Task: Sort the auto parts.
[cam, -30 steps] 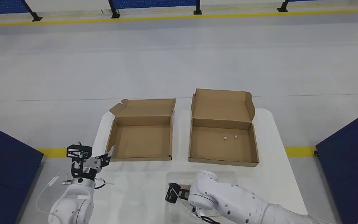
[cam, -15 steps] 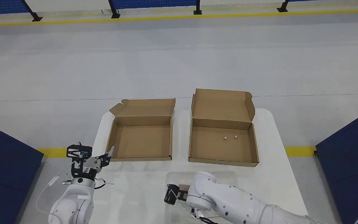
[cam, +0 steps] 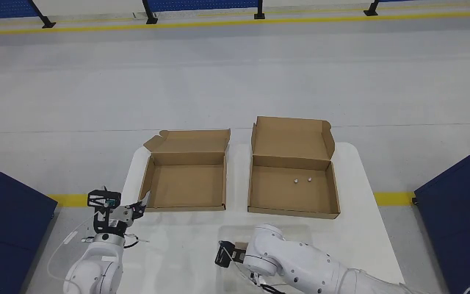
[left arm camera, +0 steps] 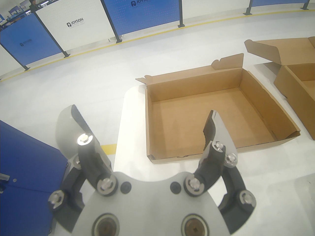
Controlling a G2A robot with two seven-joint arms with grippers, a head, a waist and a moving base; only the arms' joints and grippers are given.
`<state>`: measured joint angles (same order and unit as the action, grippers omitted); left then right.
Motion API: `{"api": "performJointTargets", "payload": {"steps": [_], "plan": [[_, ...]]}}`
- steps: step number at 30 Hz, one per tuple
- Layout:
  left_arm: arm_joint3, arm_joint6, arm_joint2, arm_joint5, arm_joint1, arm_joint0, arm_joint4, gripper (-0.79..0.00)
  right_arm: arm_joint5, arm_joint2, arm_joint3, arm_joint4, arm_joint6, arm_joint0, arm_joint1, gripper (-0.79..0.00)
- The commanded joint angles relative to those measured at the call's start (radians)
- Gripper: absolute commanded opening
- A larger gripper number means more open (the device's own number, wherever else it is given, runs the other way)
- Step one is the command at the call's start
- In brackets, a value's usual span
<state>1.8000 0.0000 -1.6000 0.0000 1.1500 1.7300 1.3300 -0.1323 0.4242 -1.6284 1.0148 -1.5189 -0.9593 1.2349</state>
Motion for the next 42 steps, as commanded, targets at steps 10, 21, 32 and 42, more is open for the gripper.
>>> {"api": "performJointTargets", "payload": {"steps": [10,21,32,42], "plan": [[0.000,0.000,0.000,0.000,0.000,0.000,0.000,0.000,-0.082,0.157,-0.059,-0.109,0.084,-0.061,-0.053,-0.785],[0.000,0.000,0.000,0.000,0.000,0.000,0.000,0.000,-0.297,0.432,-0.125,-0.337,0.252,-0.217,-0.141,-0.785],[0.000,0.000,0.000,0.000,0.000,0.000,0.000,0.000,-0.296,0.431,-0.125,-0.341,0.261,-0.219,-0.141,-0.785],[0.000,0.000,0.000,0.000,0.000,0.000,0.000,0.000,-0.449,0.606,-0.127,-0.611,0.280,-0.305,-0.201,-0.785]]}}
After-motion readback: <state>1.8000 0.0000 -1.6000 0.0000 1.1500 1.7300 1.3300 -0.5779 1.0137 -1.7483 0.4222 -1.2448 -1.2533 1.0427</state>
